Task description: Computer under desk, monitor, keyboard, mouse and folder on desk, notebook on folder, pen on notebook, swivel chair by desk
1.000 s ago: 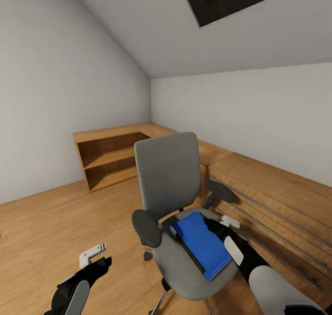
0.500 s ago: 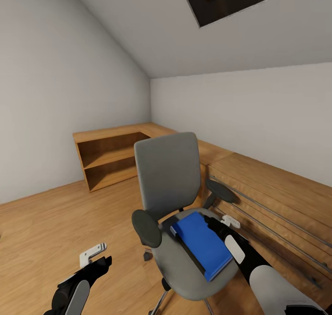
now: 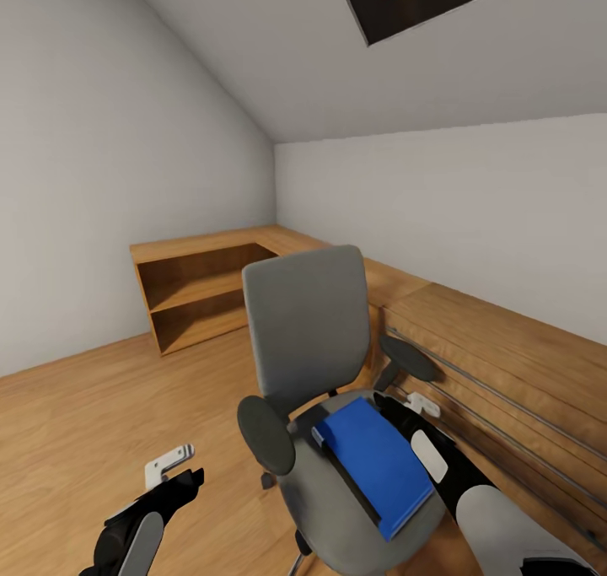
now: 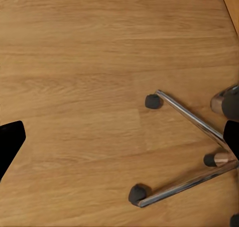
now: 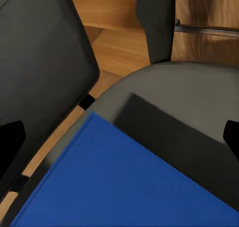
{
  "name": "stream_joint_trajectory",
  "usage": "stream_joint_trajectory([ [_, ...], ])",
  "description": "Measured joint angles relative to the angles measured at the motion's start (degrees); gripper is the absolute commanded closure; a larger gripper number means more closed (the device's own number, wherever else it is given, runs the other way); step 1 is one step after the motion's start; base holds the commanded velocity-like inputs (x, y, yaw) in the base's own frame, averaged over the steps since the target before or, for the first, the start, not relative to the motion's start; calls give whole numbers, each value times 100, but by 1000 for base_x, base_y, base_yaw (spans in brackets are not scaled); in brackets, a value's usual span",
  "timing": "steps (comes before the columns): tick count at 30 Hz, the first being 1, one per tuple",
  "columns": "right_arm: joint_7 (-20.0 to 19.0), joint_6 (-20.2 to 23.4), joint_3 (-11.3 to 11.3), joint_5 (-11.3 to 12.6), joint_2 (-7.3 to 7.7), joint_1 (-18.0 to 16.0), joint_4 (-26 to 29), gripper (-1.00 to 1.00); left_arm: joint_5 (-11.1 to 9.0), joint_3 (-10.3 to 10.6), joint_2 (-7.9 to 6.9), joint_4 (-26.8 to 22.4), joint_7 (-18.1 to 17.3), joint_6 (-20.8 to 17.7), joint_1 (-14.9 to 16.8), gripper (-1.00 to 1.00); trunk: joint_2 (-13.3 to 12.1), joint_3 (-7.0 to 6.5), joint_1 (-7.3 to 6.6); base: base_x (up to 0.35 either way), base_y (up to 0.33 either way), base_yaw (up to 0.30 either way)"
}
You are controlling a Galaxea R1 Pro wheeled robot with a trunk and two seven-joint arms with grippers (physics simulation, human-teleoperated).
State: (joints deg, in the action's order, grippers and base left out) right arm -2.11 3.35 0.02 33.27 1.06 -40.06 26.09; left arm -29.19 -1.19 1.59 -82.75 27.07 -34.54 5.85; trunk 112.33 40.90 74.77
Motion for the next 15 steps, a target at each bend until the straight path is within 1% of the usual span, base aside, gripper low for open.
stream_joint_trajectory([
  [6, 31, 45, -8, -5, 18, 0, -19, -100, -19, -54, -7, -29, 22, -15, 0, -100, 0, 0, 1, 13, 0, 0],
  [8, 46, 63, -4, -15, 20, 0, -21, -100, -27, -137, -4, -36, 35, -18, 0, -100, 0, 0, 1, 2, 0, 0],
  [9, 56, 73, -3, -18, 21, 0, -19, -100, -29, -210, 0, -49, 36, -19, 0, -100, 39, 17, 22, 0, 0, 0],
  [11, 59, 123, -2, -20, 26, 0, -17, -100, -35, -276, 3, -99, 35, -24, 0, -100, 119, 53, 66, 0, 0, 0],
  [15, 56, 227, -2, -19, 60, -1, -22, -100, -44, -304, 12, -142, 35, -28, 0, -100, 279, 125, 154, 0, 0, 0],
])
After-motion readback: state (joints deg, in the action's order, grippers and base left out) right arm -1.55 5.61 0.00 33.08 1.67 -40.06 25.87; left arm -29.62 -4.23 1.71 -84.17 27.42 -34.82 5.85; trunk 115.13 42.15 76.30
